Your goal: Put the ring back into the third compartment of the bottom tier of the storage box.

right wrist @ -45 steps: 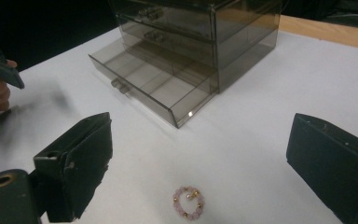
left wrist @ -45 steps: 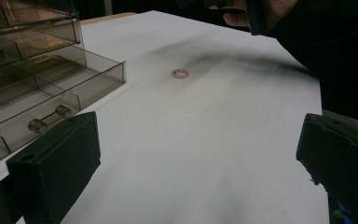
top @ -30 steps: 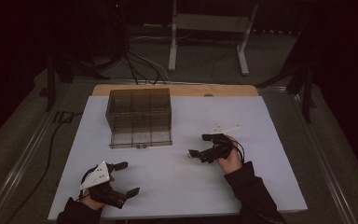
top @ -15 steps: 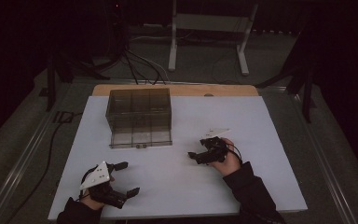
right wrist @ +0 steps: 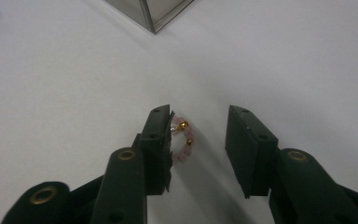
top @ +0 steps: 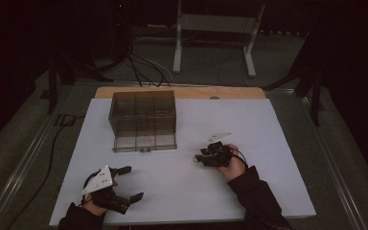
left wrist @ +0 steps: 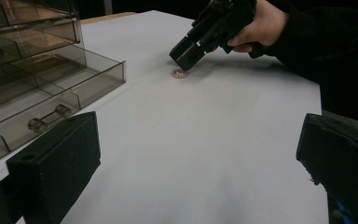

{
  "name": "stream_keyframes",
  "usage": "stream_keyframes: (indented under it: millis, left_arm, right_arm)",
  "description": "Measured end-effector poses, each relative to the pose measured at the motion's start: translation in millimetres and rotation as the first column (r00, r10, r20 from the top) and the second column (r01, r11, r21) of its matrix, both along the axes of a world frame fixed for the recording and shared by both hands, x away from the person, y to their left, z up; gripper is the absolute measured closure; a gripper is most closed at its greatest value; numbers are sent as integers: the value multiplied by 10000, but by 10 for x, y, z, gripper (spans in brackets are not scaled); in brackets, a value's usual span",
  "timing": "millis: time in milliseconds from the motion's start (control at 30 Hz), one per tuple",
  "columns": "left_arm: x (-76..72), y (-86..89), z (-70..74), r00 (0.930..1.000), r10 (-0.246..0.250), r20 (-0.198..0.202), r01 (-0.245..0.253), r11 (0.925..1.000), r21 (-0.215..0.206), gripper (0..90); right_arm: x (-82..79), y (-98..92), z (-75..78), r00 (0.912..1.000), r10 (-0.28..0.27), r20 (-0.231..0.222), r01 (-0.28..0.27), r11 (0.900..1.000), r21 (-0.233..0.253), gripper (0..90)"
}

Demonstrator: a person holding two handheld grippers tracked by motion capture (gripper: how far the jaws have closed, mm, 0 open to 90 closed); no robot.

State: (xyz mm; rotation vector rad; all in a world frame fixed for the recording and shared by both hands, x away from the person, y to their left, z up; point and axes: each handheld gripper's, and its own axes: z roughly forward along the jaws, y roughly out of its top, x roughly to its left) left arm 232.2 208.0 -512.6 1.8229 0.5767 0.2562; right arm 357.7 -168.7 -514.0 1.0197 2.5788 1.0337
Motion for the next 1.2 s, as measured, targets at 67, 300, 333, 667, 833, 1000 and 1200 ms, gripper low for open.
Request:
stream_keyframes:
  millis: [67, 300, 333, 667, 833, 1000, 1200]
  left_arm:
    - [1, 1, 0, 10000, -6, -5, 6, 10000, -6, 6]
    - [1, 4, 0, 10000, 25, 6, -25, 10000, -6, 6]
    - [1, 3, -1, 10000, 19, -4, -19, 10000, -7, 6]
    - [2, 1, -2, 10000, 27, -8, -27, 10000, 3, 6]
    - [3, -5, -6, 10000, -1, -26, 1, 10000, 24, 6]
    - [2, 1, -3, 10000, 26, -18, -26, 10000, -8, 6]
    - [3, 2, -3, 10000, 25, -13, -25, 10000, -3, 6]
  right_arm:
    - [-2, 20, -8, 10000, 44, -7, -44, 9999, -106, 677]
    - [14, 68, -17, 9999, 156, 50, -154, 9992, -361, 763]
    - [18, 72, -17, 9997, 214, 126, -208, 9988, -446, 775]
    - [27, 100, -7, 9996, 298, 12, -297, 9971, -695, 859]
    - [36, 110, 2, 9998, 107, -151, -117, 9975, -697, 865]
    - [42, 124, 20, 9989, -258, -395, 231, 9975, -666, 866]
    - [40, 116, 50, 9986, -314, -417, 288, 9977, -605, 866]
